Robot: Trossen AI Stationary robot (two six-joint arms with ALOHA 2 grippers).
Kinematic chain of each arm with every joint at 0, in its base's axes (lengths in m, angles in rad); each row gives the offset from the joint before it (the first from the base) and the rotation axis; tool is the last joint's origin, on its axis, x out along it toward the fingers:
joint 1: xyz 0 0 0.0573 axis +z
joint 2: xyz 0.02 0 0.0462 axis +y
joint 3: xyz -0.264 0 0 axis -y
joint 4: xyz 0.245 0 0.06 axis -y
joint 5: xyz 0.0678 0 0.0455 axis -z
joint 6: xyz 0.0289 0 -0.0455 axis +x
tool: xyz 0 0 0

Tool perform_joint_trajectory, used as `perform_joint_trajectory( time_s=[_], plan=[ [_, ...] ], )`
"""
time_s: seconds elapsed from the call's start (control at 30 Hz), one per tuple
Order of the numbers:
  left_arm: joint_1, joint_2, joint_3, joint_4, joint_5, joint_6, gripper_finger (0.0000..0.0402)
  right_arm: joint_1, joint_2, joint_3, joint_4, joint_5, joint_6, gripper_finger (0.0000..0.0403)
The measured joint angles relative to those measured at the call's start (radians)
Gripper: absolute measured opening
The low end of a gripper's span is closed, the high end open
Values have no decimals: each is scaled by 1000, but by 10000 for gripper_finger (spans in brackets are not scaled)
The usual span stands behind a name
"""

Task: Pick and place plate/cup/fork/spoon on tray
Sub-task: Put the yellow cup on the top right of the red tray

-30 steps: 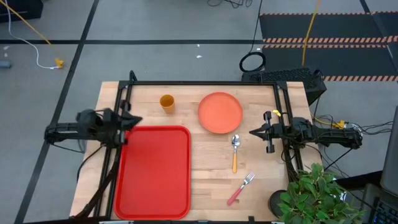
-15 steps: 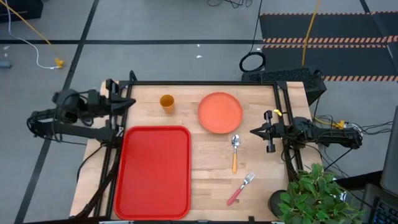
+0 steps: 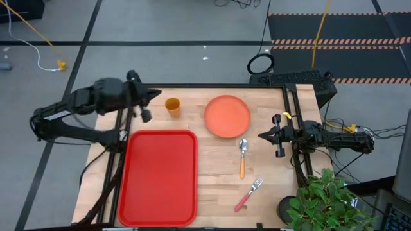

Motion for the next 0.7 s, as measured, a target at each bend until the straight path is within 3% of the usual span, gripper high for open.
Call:
perform_joint_trajectory(
  time_s=[0.33, 0.7],
  plan=[
    [178, 144, -69, -82, 80, 6, 87, 0, 0, 0, 123, 1, 380, 0],
    [195, 267, -231, -81, 102, 60, 162, 0, 2, 0, 112, 6, 400, 0]
  ],
)
